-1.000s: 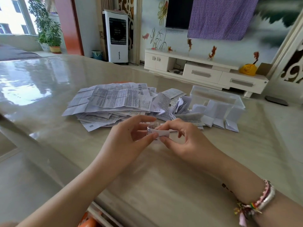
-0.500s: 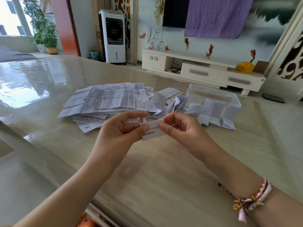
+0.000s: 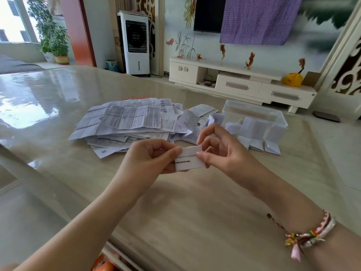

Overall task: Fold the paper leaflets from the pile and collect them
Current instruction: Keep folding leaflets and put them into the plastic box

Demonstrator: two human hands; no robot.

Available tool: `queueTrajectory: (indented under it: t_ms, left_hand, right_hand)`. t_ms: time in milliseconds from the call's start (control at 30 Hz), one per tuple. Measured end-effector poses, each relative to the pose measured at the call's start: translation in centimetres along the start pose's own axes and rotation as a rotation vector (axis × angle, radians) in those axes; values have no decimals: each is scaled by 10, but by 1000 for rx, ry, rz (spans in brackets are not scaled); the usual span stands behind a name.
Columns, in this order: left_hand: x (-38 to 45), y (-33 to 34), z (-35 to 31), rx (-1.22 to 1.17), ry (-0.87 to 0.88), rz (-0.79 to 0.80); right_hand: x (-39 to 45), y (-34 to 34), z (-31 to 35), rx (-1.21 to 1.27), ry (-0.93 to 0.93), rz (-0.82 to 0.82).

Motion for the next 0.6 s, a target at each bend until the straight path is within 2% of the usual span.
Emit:
queueTrajectory:
  t_ms: [67, 167, 267, 333, 400, 467, 600]
  left_hand:
    - [4, 4, 1, 8, -34, 52]
    - [14, -10, -1, 129, 32, -5]
    - [24, -31, -16, 601, 192, -160]
    - [32, -36, -21, 907, 237, -208]
    - [46, -41, -13, 1079, 155, -198]
    - [57, -44, -2, 1128, 22, -151]
    - [68, -43, 12, 1193, -106, -81]
  right_hand:
    - [-5, -11, 6, -68, 14, -9]
    - [-12, -47, 5, -76, 80, -180]
    - [-19, -79, -12, -141, 214, -354]
    - [-24, -95, -27, -184, 303, -438]
    - [-30, -108, -35, -199, 357, -525]
    - [-35, -118, -40, -257, 409, -598]
    - [-42, -120, -58, -535, 671, -524]
Point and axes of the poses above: each hand's wrist, its own x-axis towards the middle knuckle, its own y-axis out of the palm, z = x × y, the point moved 7 cm from there along x, towards the middle knuckle, and after that the axes turned 14 degrees about z, right-handed, at the moved point
